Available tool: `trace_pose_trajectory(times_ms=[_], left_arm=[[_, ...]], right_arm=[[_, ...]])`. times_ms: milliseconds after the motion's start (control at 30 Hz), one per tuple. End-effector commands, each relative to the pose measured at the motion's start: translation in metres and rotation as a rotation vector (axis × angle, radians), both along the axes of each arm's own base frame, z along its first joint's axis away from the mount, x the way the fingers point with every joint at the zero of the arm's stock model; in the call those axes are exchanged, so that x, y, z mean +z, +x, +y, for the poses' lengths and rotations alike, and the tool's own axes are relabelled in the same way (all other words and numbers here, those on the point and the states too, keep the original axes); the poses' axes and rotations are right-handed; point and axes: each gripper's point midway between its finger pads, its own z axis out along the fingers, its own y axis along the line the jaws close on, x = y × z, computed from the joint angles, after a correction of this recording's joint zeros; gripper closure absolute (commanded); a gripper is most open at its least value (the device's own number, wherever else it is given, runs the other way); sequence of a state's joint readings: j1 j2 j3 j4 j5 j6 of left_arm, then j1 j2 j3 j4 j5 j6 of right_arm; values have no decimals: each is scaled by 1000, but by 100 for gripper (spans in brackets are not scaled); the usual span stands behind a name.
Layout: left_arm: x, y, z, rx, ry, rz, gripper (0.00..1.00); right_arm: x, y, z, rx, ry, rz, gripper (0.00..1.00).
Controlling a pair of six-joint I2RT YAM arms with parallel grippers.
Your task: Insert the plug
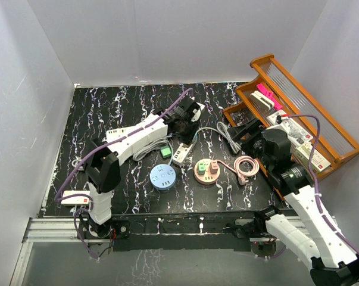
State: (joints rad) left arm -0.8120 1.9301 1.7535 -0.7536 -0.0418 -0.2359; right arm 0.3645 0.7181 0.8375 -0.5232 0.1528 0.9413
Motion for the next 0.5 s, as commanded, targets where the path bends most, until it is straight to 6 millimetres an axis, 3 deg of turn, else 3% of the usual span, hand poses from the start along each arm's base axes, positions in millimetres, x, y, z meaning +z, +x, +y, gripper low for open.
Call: trace_pose_trajectory(times_ms=[0,467], left_arm=[[-3,-14,12,-9,74,93,100],[-26,23,-3,15,121,68,100]], right_arm=[[38,-1,-20,-102,20,-115,25],[38,-9,-27,-115,-3,-105,25]])
